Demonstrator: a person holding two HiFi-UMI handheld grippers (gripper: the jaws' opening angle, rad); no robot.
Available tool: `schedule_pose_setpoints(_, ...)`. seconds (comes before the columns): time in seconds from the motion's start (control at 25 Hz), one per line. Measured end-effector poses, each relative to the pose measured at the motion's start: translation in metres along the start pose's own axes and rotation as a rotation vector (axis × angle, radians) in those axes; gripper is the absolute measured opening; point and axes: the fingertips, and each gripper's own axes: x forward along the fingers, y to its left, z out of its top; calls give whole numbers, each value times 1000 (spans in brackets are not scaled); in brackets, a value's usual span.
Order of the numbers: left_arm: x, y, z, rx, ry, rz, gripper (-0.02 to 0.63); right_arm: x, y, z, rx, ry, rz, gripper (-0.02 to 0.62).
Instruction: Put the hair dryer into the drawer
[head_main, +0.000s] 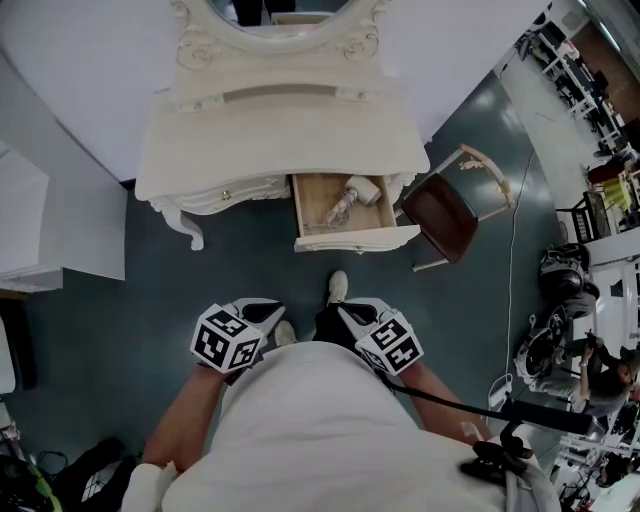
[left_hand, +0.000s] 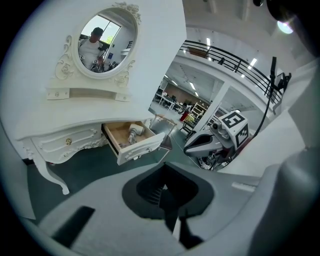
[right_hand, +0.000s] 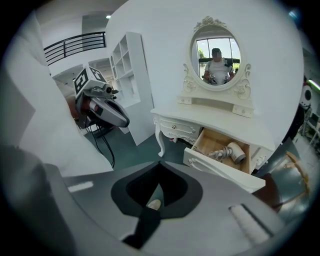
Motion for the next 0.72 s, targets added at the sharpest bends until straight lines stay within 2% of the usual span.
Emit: schedule_pose_setpoints(0.72, 5, -9, 0, 16, 23, -14, 2, -8, 1, -7, 12, -7, -13, -2)
